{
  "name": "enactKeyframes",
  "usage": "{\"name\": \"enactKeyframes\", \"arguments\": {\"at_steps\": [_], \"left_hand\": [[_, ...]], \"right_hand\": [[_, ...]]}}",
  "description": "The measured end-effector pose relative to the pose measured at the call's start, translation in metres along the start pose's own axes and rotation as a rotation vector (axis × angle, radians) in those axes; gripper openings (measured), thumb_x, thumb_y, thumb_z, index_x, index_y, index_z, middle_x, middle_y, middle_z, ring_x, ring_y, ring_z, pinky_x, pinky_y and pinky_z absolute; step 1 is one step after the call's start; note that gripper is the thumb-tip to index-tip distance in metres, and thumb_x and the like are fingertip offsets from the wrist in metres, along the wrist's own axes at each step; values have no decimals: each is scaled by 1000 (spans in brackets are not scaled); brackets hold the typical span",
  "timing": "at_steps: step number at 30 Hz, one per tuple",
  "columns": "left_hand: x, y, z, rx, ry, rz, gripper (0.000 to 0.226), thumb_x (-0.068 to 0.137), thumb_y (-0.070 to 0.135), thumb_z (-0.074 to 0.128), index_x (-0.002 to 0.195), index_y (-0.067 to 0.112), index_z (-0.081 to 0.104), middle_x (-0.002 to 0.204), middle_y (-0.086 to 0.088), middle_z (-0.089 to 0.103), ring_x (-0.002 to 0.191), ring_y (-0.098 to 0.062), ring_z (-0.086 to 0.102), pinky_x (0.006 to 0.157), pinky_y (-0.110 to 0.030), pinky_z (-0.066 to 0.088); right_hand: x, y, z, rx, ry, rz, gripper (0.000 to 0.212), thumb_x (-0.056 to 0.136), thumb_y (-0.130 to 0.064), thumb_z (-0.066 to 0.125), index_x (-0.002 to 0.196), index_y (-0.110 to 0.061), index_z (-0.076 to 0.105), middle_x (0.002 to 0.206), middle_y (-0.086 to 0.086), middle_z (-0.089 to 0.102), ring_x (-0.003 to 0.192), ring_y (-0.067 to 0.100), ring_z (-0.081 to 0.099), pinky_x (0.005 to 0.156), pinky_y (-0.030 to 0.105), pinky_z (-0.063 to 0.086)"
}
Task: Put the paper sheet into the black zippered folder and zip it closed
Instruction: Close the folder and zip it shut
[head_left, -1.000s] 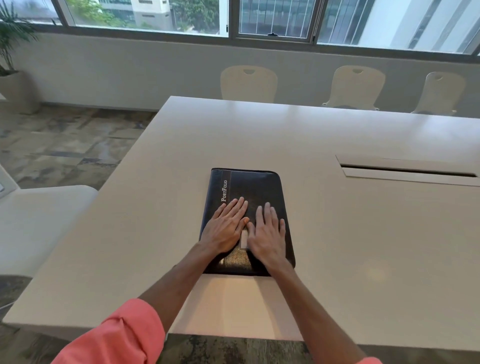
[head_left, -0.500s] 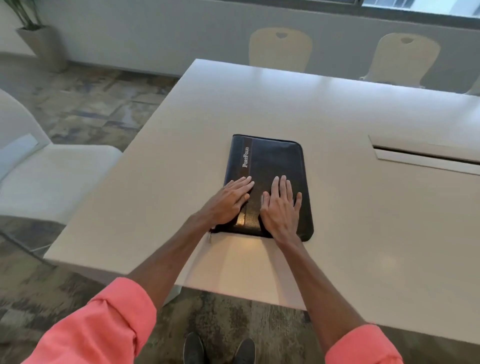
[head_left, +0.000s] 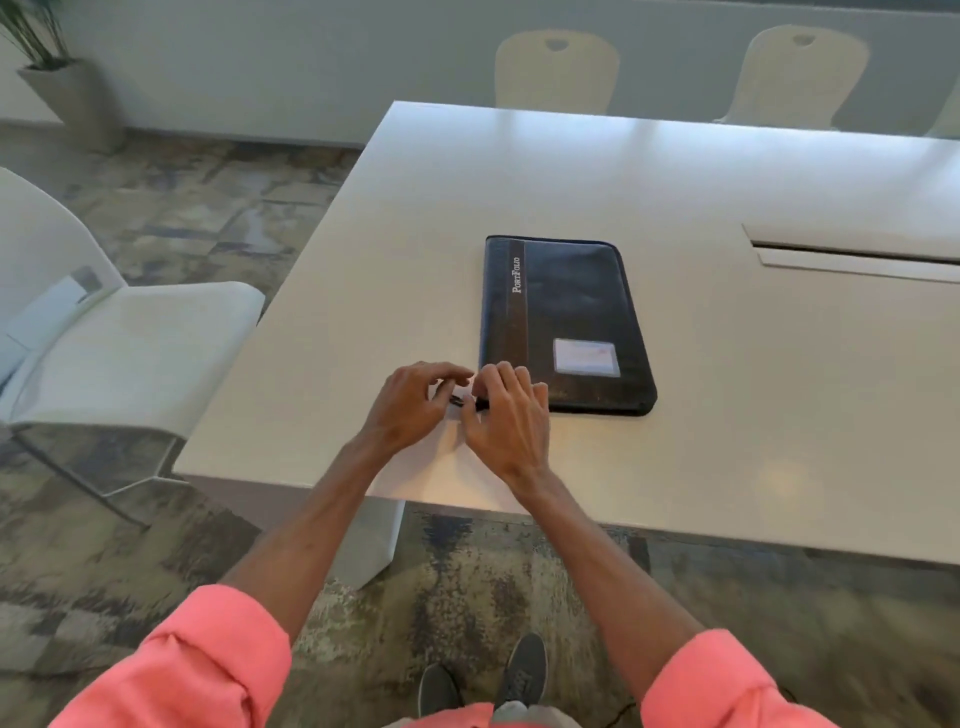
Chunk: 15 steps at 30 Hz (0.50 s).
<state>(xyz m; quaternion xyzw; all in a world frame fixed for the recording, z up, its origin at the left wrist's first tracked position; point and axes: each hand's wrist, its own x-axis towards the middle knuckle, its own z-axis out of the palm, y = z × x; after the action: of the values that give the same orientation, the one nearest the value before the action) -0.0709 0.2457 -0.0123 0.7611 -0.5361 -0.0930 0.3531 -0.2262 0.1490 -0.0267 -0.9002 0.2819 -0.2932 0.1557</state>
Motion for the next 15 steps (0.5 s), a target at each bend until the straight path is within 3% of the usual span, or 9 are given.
{"name": "enactKeyframes", "arguments": {"at_steps": [4, 8, 11, 15], "left_hand": [[-18, -3, -4, -18, -44, 25, 38, 97, 14, 69, 132, 27, 78, 126, 11, 79, 121, -7, 68, 108, -35, 56], [-27, -8, -2, 52, -43, 88, 36, 95, 19, 74, 130, 26, 77, 126, 11, 76, 125, -9, 63, 106, -30, 53], [-29, -10, 1, 90, 2, 92, 18, 102, 23, 73, 119, 24, 78, 116, 10, 75, 116, -12, 61, 96, -33, 55], [-31, -12, 3, 79, 51, 47, 12, 103, 25, 73, 113, 23, 78, 109, 9, 74, 108, -11, 59, 91, -33, 53]], "right_hand": [[-15, -9, -3, -91, -3, 41, 24, 95, -49, 61, 89, -26, 59, 85, -9, 63, 80, 15, 54, 77, 39, 41], [-25, -12, 1, -167, -48, 81, 31, 96, -58, 58, 89, -27, 63, 88, -10, 67, 81, 14, 60, 78, 40, 44], [-28, -14, 4, -178, -57, 120, 28, 99, -54, 58, 93, -27, 66, 92, -10, 68, 84, 14, 62, 81, 41, 48], [-27, -17, 5, -171, -49, 160, 18, 101, -41, 64, 94, -26, 67, 93, -9, 69, 85, 15, 64, 82, 40, 49]]}}
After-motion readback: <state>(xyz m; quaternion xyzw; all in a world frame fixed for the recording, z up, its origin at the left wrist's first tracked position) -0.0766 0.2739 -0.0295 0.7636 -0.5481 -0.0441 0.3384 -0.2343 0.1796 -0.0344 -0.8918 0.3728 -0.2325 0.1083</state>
